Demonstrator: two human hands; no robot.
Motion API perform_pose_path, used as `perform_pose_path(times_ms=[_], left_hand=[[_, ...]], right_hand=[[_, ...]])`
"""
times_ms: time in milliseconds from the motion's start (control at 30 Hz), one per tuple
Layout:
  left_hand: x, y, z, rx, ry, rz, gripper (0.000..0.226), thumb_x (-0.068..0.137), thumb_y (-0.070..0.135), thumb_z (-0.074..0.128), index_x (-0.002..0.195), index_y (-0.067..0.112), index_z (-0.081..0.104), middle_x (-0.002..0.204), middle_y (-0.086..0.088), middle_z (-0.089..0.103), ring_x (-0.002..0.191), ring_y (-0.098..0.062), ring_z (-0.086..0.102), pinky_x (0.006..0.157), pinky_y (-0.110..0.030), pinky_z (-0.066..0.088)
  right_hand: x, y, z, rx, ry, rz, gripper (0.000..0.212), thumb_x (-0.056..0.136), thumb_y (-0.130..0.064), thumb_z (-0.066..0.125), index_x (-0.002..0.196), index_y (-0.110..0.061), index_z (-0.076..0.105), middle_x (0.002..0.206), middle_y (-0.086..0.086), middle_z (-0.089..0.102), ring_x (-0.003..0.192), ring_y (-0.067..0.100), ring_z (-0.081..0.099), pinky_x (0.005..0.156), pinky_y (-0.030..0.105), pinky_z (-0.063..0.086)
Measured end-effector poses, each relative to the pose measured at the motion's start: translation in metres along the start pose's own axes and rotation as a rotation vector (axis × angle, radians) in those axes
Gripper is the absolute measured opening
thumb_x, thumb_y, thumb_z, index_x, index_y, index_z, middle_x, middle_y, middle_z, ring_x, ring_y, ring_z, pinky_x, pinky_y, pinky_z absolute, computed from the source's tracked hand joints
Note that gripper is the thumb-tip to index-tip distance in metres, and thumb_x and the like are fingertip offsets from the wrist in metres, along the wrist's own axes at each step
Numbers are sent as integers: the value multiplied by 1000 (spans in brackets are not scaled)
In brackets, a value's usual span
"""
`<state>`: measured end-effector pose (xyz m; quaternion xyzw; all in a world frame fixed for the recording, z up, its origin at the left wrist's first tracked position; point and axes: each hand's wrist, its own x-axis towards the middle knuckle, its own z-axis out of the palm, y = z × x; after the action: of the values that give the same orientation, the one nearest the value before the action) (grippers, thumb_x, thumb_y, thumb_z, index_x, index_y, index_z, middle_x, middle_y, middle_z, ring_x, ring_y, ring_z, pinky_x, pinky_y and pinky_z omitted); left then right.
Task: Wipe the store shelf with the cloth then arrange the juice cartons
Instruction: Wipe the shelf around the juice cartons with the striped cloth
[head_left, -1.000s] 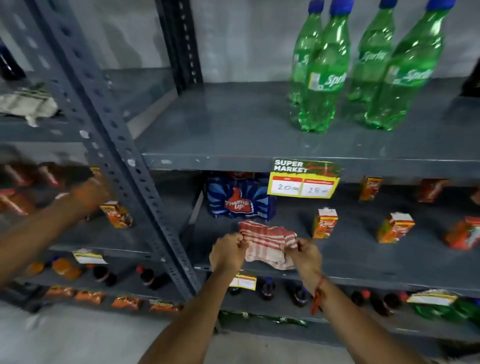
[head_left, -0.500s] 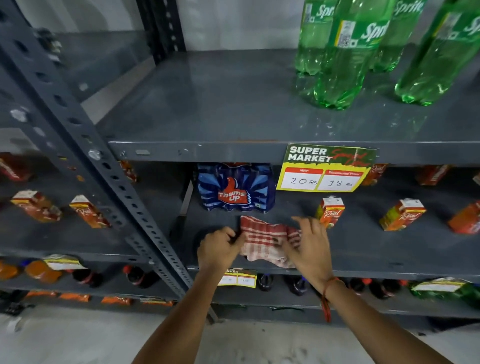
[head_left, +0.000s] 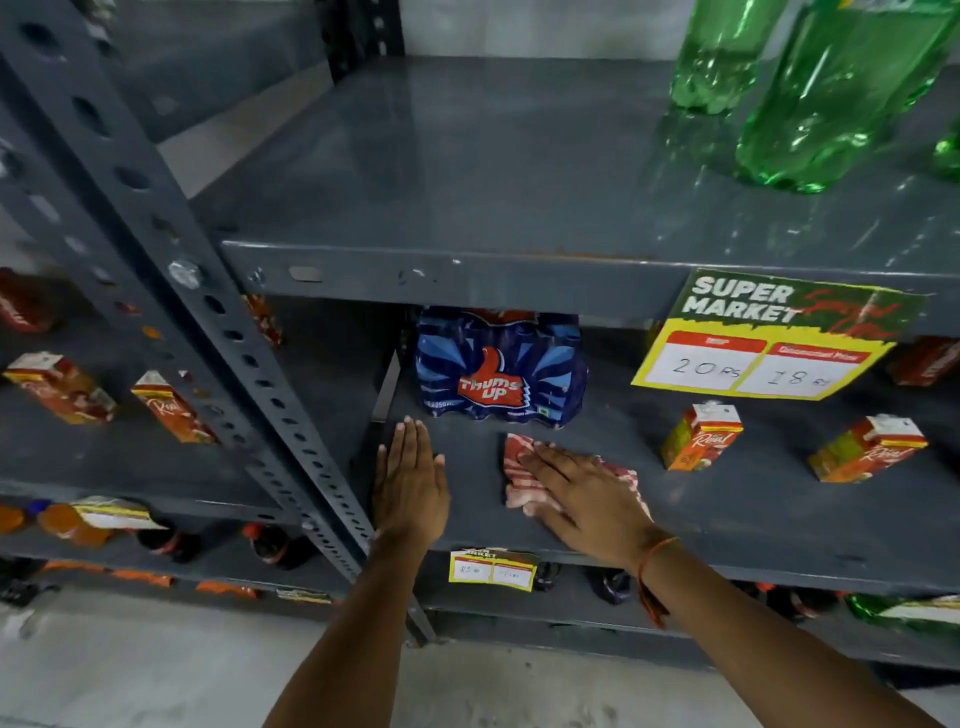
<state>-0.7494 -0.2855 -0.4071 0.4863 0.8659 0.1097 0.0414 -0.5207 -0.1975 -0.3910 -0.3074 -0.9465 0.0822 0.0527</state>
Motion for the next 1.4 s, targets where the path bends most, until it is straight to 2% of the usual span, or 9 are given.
perform_pose_path(times_ms=[167,267,400,567,700,867,1100,1233,1400], left_hand=[[-2,-1,2,-34,14,20,54,100,32,14,149,10,4,161,-4,4,147,-13,-3,117,-33,-11],[-1,-1,2,-55,11,14,54,100,31,14,149,10,4,161,-3,3,146,-12,-4,118,-33,-9],[0,-1,4,-62,31,15,53,100,28,15,149,10,6,161,-3,5,146,-11,-2,119,-33,-7],[1,-4,10,-57,83,31,55,97,16,24,148,8,6,160,-7,7,147,-14,0,120,-35,-2],[2,-6,12,-41,85,28,62,92,12,27,149,9,2,161,-5,4,147,-12,-2,120,-34,-4],[2,-5,13,-20,84,18,58,94,18,21,149,11,3,161,-2,5,146,-10,-2,119,-32,-6],[2,-4,12,3,56,18,60,95,21,24,148,14,-2,161,-1,0,145,-10,-6,115,-32,-11],[0,-3,8,6,39,23,61,95,21,27,149,13,-1,161,-2,-1,146,-11,-5,116,-33,-10],[-2,-1,6,-4,40,22,63,94,21,28,149,14,-3,161,-1,-2,145,-10,-7,116,-33,-11]], right_hand=[[4,-6,-3,18,108,14,47,96,-24,52,143,-21,49,145,3,54,128,26,56,109,37,44],[10,-17,-7,107,138,94,50,96,-22,52,145,-24,45,145,1,54,127,25,57,107,36,46],[31,-53,-5,199,268,151,49,91,-24,56,139,-29,48,136,3,62,108,29,67,86,39,58],[59,-83,14,110,155,110,56,93,-29,41,149,-24,36,156,3,39,141,24,39,112,41,37],[60,-87,25,91,108,99,56,96,-33,34,150,-19,34,159,4,33,147,24,29,120,40,17],[51,-83,22,133,79,179,58,96,-26,38,153,-20,28,162,1,26,149,21,25,118,43,25],[-9,-42,7,77,79,423,66,85,-13,51,148,-26,38,160,-2,31,144,22,37,110,52,42],[-45,-22,-3,50,75,536,76,80,-4,55,151,-22,34,161,-2,27,145,21,36,111,41,42],[-52,-15,-17,151,135,666,77,81,0,53,151,-25,32,160,-1,32,124,30,57,92,38,56]])
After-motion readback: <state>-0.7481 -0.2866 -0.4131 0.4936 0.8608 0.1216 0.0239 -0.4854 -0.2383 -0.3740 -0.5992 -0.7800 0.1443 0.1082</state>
